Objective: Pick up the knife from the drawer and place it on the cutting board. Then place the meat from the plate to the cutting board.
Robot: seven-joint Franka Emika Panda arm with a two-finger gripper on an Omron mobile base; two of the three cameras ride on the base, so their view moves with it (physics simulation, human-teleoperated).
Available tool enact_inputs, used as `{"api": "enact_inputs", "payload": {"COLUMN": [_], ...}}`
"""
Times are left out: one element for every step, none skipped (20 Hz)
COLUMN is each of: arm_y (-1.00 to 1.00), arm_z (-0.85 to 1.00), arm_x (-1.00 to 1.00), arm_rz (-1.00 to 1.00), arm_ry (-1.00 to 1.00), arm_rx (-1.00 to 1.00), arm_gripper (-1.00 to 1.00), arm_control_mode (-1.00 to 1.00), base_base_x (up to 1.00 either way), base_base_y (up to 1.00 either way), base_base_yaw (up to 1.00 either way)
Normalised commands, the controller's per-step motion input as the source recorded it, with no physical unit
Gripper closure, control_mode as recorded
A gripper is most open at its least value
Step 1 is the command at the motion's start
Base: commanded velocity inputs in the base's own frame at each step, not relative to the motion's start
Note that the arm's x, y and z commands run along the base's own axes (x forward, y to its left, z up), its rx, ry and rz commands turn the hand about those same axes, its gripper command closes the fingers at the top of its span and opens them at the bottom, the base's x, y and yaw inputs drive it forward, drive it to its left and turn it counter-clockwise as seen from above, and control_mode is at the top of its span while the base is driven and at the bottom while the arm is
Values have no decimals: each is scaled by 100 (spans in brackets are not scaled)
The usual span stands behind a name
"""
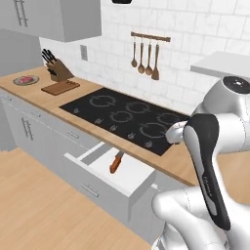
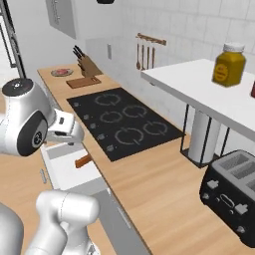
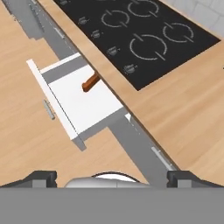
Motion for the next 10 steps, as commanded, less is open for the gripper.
{"api": "enact_inputs", "payload": {"arm_y": [45, 49, 79, 100, 100, 100, 100, 100, 99, 91], "arm_z": [-13, -19, -35, -38, -39, -40, -40, -59, -60, -68], "arm_x": [26, 26, 49, 43, 51, 68, 64, 64, 53, 54], "arm_rz": [0, 2, 4, 3, 3, 3, 5, 6, 7, 8], "arm_ry": [15, 17, 20, 14, 18, 39, 39, 33, 21, 18], "arm_rx": [-3, -2, -3, -3, 0, 0, 0, 0, 0, 0], "arm_gripper": [-100, -100, -100, -100, -100, -100, -100, -100, -100, -100], "arm_control_mode": [-100, -100, -100, -100, -100, -100, -100, -100, -100, -100], "base_base_x": [0, 0, 0, 0, 0, 0, 0, 0, 0, 0], "base_base_y": [0, 0, 0, 0, 0, 0, 0, 0, 0, 0], "base_base_yaw": [0, 0, 0, 0, 0, 0, 0, 0, 0, 0]}}
